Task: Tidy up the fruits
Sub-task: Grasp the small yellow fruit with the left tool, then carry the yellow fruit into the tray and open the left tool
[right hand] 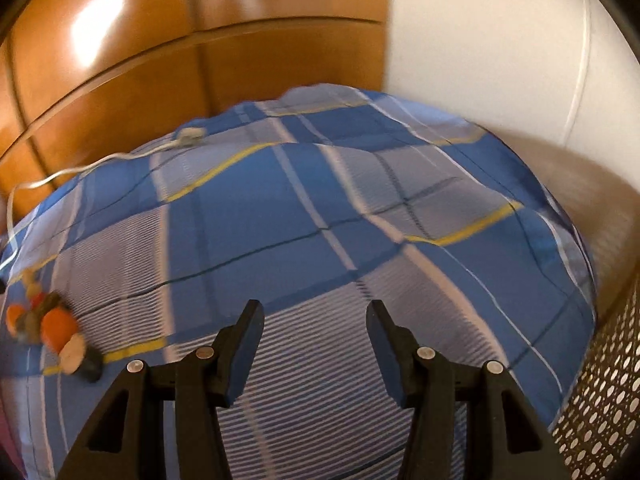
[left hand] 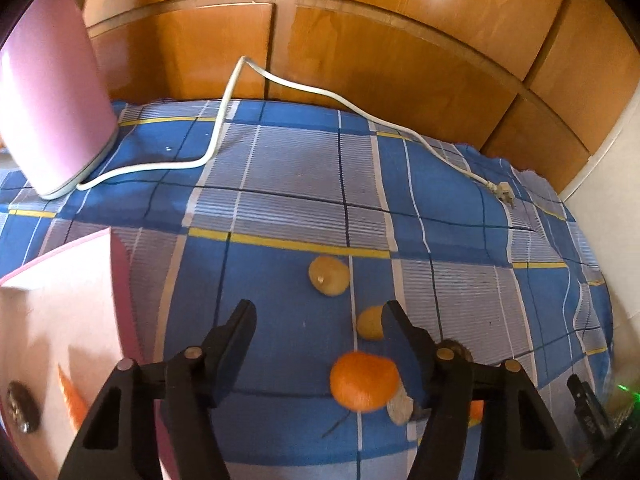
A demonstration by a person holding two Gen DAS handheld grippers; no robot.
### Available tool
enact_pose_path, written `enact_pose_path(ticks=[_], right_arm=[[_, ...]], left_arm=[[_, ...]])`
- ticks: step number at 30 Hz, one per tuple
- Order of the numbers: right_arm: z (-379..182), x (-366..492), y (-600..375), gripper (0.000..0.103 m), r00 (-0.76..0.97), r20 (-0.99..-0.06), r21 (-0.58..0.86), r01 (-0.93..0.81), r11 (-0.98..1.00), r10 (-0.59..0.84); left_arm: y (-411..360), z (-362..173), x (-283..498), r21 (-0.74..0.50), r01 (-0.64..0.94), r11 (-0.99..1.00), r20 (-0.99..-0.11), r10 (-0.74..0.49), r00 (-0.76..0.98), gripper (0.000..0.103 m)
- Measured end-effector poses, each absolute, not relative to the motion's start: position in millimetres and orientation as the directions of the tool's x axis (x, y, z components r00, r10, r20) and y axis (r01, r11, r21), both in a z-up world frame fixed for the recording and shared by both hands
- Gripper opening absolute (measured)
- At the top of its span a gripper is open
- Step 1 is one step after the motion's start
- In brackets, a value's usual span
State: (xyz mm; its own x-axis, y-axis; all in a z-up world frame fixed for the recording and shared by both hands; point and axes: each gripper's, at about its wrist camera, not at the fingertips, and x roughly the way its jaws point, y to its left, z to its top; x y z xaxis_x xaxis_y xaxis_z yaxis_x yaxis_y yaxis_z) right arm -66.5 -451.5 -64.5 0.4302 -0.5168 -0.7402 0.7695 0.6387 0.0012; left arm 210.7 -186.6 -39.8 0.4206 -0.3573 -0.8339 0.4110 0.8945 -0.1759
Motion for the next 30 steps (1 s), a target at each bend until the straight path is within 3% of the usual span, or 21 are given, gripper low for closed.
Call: enact_pose_path(ticks=[3, 8, 10, 11, 12, 17, 24, 30], right_arm=[[-70, -69, -461, 0.054, 0.398, -0.755, 0.001, 0.795, 0.607, -0.521], [-77, -66, -460, 0.054, 0.389, -0.767, -0.012, 0.787, 0.617, -0.51], [-78, -64, -460, 0.054, 0.392, -0.764, -0.019, 0.78, 0.626, -0.513], [-78, -64, -459, 0.054, 0.394, -0.763, -0.021, 0.778, 0.628, -0.513], [-78, -64, -459, 0.054, 0.395, -0.762, -0.022, 0.776, 0.63, -0.513], [-80, -63, -457, 0.055, 0.408, -0.756, -0.019, 0.768, 0.64, -0.512], [-81, -61, -455, 0.063, 0.417, -0.748, -0.019, 0.765, 0.644, -0.517], [-82, -58, -453, 0.065, 0.418, -0.744, -0.025, 0.762, 0.647, -0.521]], left_arm=[[-193, -44, 221, -0.172, 0.409, 0.896, -0.84, -0.35, 0.415, 0.048], [-203, -56, 238, -0.185, 0.411, 0.893, -0.858, -0.351, 0.376, 0.047], [-207, -61, 244, -0.188, 0.414, 0.89, -0.863, -0.351, 0.364, 0.041], [-209, -64, 246, -0.192, 0.417, 0.889, -0.867, -0.353, 0.353, 0.031], [-210, -68, 248, -0.196, 0.414, 0.889, -0.87, -0.352, 0.345, 0.029], [-202, -64, 244, -0.238, 0.409, 0.881, -0.847, -0.394, 0.356, 0.028], [-161, -17, 203, -0.257, 0.413, 0.873, -0.773, -0.442, 0.454, 0.028], [-88, 11, 183, -0.245, 0.315, 0.917, -0.734, -0.387, 0.558, 0.028]])
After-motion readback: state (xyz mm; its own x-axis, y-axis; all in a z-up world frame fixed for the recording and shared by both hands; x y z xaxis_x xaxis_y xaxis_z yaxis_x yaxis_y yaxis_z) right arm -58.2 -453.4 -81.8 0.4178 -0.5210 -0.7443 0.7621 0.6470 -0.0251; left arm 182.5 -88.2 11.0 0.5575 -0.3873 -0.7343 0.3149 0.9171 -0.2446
